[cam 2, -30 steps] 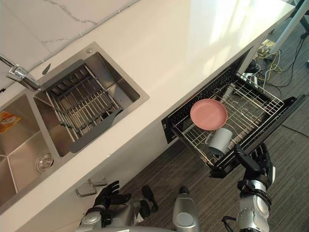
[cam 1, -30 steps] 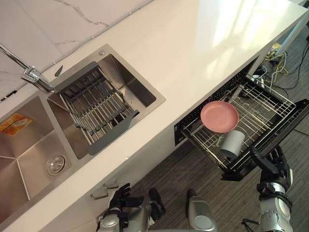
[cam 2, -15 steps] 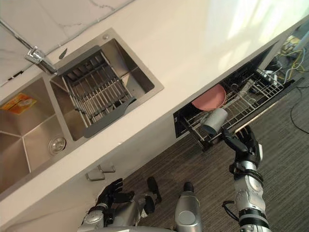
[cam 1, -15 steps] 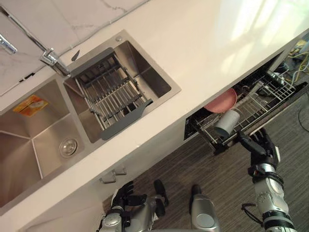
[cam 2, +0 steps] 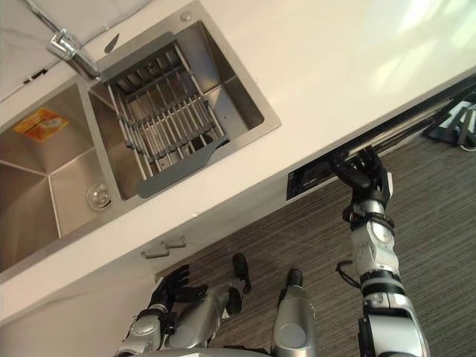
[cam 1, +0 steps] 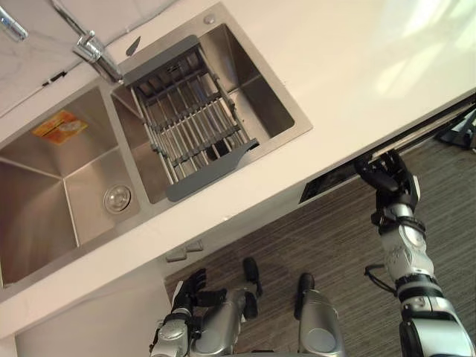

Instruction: Walk over to the sink, pick up the cup, carry it to the dishwasher, place the cup inside the dishwasher, then close the dishwasher door

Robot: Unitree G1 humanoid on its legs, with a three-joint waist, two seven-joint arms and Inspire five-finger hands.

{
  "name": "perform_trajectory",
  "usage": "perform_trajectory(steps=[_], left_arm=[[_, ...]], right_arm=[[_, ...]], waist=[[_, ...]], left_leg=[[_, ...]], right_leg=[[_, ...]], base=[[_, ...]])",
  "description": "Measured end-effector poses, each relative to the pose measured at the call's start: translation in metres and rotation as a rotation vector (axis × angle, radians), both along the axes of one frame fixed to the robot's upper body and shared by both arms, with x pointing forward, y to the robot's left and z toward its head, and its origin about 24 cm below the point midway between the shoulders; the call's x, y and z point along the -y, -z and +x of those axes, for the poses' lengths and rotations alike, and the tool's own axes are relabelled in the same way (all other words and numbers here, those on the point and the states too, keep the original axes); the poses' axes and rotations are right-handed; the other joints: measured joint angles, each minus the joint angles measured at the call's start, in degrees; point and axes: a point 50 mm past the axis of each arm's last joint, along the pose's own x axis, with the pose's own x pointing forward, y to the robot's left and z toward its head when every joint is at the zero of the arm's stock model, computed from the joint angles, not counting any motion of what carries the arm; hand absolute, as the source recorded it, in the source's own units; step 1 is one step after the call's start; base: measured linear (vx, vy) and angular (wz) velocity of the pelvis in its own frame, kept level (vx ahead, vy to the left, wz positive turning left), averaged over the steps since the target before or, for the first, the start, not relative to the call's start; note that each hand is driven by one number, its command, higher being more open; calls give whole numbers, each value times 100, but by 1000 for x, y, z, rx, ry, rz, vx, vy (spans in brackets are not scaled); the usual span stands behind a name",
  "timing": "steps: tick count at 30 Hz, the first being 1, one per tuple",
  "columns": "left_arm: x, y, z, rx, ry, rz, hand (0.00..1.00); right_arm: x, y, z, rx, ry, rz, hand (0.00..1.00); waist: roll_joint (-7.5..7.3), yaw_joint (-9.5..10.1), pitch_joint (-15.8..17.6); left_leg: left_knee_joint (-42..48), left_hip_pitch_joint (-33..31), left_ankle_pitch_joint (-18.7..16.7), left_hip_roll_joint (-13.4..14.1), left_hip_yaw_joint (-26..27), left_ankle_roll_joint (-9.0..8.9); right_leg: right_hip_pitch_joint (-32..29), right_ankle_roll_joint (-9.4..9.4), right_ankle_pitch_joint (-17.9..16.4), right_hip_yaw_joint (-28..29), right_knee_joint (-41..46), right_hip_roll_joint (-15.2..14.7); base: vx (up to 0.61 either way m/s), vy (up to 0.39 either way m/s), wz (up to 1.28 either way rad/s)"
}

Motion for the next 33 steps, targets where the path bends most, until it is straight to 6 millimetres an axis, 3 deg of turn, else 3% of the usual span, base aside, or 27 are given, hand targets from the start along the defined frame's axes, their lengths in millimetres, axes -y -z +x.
perform_trajectory(steps=[2,9,14,18,21,24,33], left_arm=[[-2,0,1,-1,-9,1,90],[-2,0,1,-1,-8,4,90],[-4,0,1,-8,-7,9,90],[-8,2,-2,-33,-6,21,90],[-15,5,-7,-62,10,54,90],[-19,6,-12,-82,27,74,90],[-18,13,-29,-147,37,96,90]], right_arm=[[1,1,1,-67,-33,-104,90],[-2,8,-4,-103,-30,-159,90],[-8,23,-23,-151,-95,-244,90],[-8,36,-42,-207,-114,-316,90],[-24,60,-70,-279,-243,-393,90],[-53,86,-91,-338,-357,-379,90],[-91,155,-145,-612,-371,-327,90]], waist=[[1,18,8],[-14,-14,17],[-69,-20,-8],[-222,-31,-106],[-449,-60,-334],[-666,-49,-559],[-881,-48,-1094]], left_leg=[[30,-63,8,6,-66,-4],[85,-92,6,7,-236,-7],[38,20,16,6,-354,-22],[-148,229,49,-14,-411,-62],[-308,390,72,-35,-526,-95],[-469,602,84,-60,-583,-112],[-980,1108,193,-169,-549,-66]], right_leg=[[-18,-19,-14,-68,34,7],[104,-27,-11,-232,-47,59],[326,-20,24,-360,-216,98],[559,-14,46,-424,-403,125],[798,-10,48,-550,-617,162],[1051,-2,52,-601,-825,167],[1493,117,197,-593,-1263,170]], base=[[34,-13,13],[21,0,13],[18,12,11],[46,-5,7],[105,-34,19],[74,-22,10],[20,0,-1]])
